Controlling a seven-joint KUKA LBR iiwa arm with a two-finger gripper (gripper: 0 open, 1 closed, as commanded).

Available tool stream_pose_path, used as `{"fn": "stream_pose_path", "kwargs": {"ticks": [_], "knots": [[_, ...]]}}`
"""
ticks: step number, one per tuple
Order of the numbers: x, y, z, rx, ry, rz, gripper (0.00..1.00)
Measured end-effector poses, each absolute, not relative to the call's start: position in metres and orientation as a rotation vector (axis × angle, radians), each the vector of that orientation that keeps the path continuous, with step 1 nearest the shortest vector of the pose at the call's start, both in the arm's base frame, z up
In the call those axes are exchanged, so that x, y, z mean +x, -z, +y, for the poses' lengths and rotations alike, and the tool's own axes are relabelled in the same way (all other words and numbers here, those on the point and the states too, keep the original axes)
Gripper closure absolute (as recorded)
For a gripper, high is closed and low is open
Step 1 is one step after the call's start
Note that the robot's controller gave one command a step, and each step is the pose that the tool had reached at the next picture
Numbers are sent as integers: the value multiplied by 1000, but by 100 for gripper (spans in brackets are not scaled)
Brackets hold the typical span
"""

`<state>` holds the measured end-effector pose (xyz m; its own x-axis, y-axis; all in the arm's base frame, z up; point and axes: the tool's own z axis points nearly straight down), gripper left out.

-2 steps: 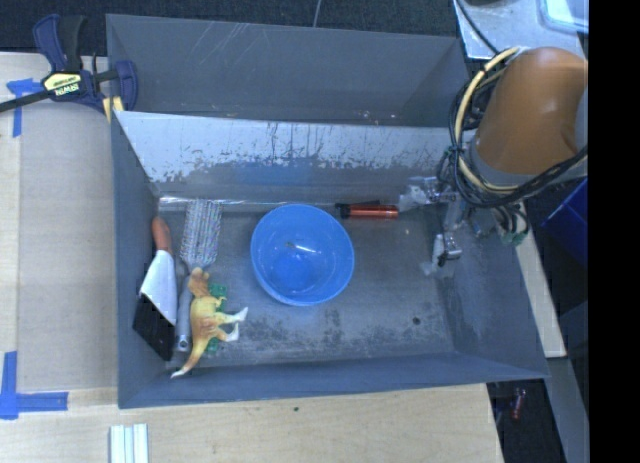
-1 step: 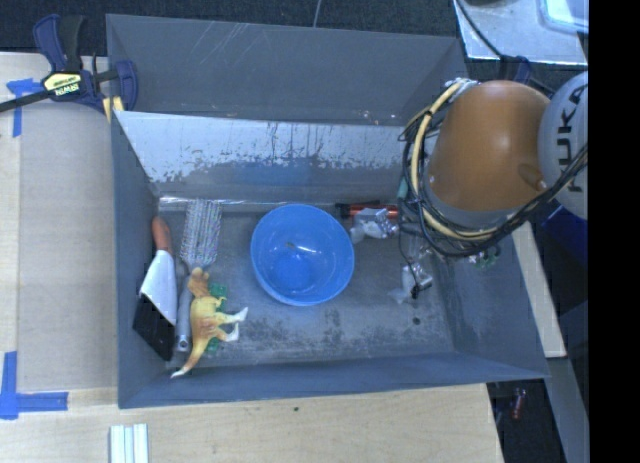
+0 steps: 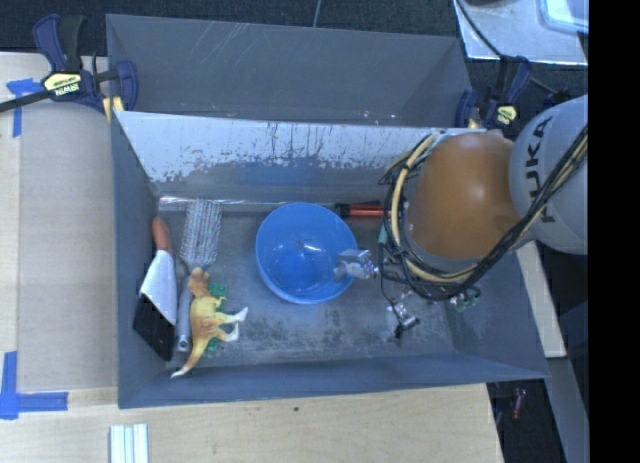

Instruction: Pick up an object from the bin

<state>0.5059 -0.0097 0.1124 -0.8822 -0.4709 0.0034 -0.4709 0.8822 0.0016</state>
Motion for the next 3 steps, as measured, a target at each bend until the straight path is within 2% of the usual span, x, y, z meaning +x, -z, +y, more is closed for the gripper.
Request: {"fn": "stream_pose_path", "kwargs": {"ticks": [1, 2, 3], "knots": [[538, -86, -2, 1361, -12, -2846, 0], [540, -77, 53, 395, -5, -3123, 100], [541, -74, 63, 278, -6, -3138, 100]]}}
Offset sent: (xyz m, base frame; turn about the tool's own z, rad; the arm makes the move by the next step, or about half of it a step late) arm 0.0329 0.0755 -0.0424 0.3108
